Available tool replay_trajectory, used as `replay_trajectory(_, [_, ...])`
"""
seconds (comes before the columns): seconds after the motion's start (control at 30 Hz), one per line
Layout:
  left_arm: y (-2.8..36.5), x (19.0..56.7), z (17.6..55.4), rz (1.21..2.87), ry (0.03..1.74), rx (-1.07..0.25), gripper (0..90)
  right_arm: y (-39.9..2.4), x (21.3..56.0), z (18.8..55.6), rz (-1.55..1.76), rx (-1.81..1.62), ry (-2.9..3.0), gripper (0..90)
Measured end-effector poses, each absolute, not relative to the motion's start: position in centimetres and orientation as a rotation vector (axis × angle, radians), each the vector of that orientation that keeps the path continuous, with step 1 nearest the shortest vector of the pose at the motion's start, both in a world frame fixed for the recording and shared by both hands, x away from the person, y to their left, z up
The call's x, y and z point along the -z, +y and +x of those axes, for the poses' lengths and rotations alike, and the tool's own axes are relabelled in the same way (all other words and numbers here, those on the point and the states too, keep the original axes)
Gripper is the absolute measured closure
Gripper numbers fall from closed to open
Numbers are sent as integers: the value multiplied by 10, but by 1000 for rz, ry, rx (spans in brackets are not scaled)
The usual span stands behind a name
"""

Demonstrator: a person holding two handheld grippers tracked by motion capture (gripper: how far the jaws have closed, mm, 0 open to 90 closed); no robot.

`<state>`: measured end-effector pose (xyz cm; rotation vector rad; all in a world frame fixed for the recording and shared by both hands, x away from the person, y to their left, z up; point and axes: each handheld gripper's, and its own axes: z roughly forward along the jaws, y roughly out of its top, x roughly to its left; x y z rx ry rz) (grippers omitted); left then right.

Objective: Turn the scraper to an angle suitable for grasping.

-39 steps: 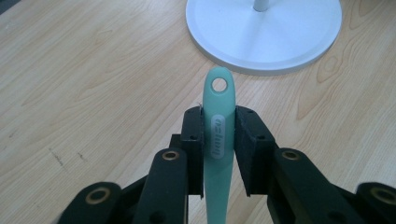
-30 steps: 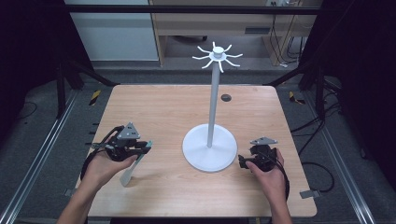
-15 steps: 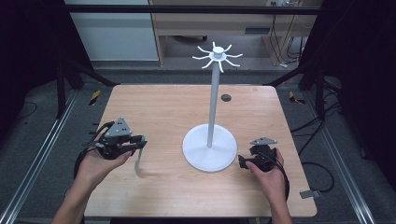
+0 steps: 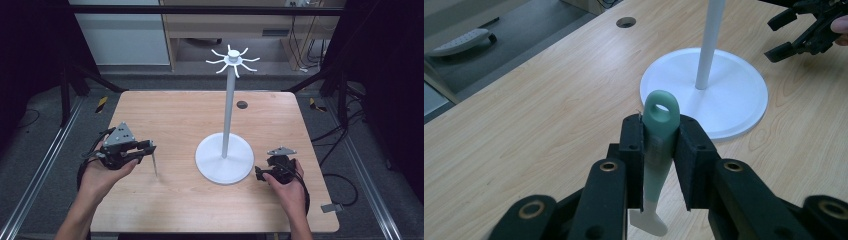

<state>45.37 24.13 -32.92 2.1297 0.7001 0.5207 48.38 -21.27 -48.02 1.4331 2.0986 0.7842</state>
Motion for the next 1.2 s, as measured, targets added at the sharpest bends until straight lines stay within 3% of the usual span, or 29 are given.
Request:
replay_trajectory(0.5, [241,329,453,2125,705,-519,761,-212,480,484,1431,-784,2103,88])
replay_trajectory(0.63, [239,326,452,2119,698,-532,805,-212,481,484,1432,-784,2103,89])
replay_trajectory(1.2, [217,274,476,2084,687,-605,828,-214,479,483,1436,-797,2085,90])
